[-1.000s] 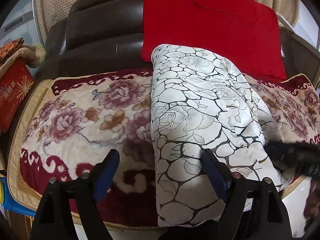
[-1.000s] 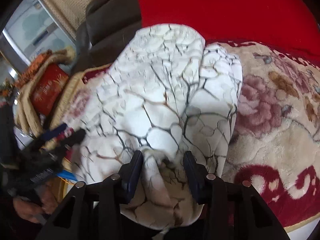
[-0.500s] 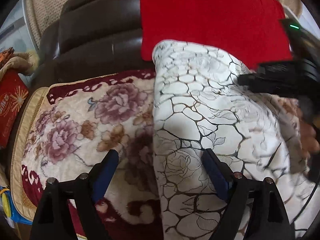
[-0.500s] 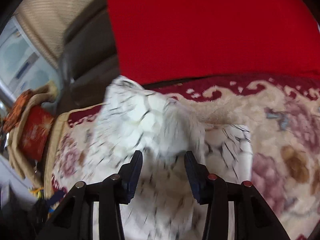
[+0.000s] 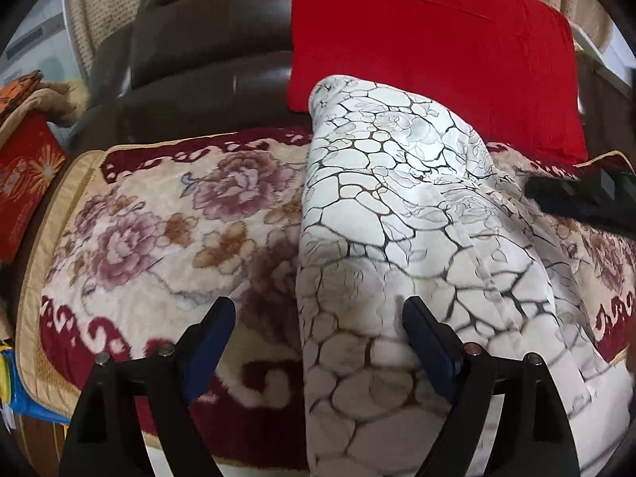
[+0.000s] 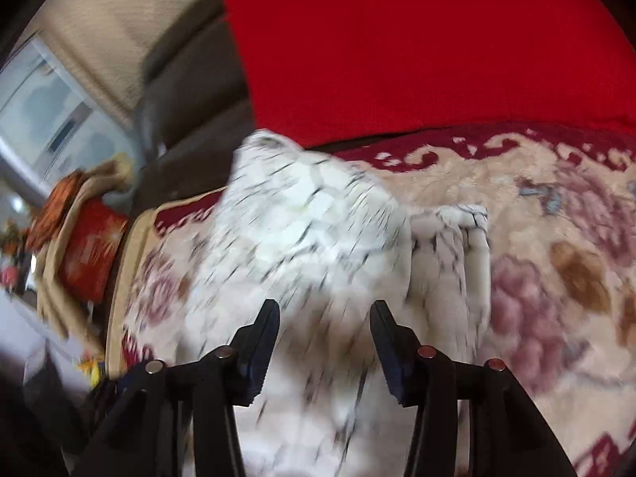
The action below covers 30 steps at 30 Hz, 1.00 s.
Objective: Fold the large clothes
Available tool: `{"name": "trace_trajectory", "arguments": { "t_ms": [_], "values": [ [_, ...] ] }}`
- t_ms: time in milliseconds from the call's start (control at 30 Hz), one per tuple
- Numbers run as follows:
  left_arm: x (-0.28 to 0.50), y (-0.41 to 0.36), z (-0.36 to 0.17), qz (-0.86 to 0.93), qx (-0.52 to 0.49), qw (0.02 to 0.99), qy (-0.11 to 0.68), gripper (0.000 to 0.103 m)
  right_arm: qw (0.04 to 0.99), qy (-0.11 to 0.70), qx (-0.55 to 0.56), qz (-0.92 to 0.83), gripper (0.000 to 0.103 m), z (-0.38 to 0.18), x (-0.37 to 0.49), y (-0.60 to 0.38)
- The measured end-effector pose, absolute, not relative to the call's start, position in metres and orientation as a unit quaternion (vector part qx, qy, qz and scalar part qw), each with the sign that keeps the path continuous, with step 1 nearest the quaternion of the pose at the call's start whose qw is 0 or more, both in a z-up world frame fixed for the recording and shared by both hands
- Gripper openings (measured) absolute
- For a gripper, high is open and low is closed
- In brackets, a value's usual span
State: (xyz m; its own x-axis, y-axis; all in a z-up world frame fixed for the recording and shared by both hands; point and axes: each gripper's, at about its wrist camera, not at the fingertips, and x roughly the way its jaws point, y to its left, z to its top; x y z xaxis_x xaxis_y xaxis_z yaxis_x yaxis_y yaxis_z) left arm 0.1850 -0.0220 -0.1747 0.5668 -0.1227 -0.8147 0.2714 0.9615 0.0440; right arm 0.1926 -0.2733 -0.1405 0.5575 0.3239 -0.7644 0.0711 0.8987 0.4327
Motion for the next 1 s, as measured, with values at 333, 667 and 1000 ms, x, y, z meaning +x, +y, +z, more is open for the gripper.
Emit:
{"name": "trace_trajectory", "arguments": {
  "t_ms": [333, 667, 1000],
  "values": [
    [0.152, -0.011, -0.152, -0.097, 0.096, 0.896, 0.423, 0.086, 0.840, 0.522, 0.131, 0.072, 0.056, -0.189, 0.128, -0.224],
    [0.125, -0.012, -0.114, -0.085, 0.109, 0.916, 0.377, 0.086, 0.856, 0.488, 0.157, 0.066, 0.065, -0.142, 0.105, -0.241],
    [0.100, -0.012, -0.073, -0.067, 0.111, 0.931, 0.342, 0.087, 0.907, 0.395, 0.140, 0.041, 0.071, -0.069, 0.063, -0.250]
  ]
}}
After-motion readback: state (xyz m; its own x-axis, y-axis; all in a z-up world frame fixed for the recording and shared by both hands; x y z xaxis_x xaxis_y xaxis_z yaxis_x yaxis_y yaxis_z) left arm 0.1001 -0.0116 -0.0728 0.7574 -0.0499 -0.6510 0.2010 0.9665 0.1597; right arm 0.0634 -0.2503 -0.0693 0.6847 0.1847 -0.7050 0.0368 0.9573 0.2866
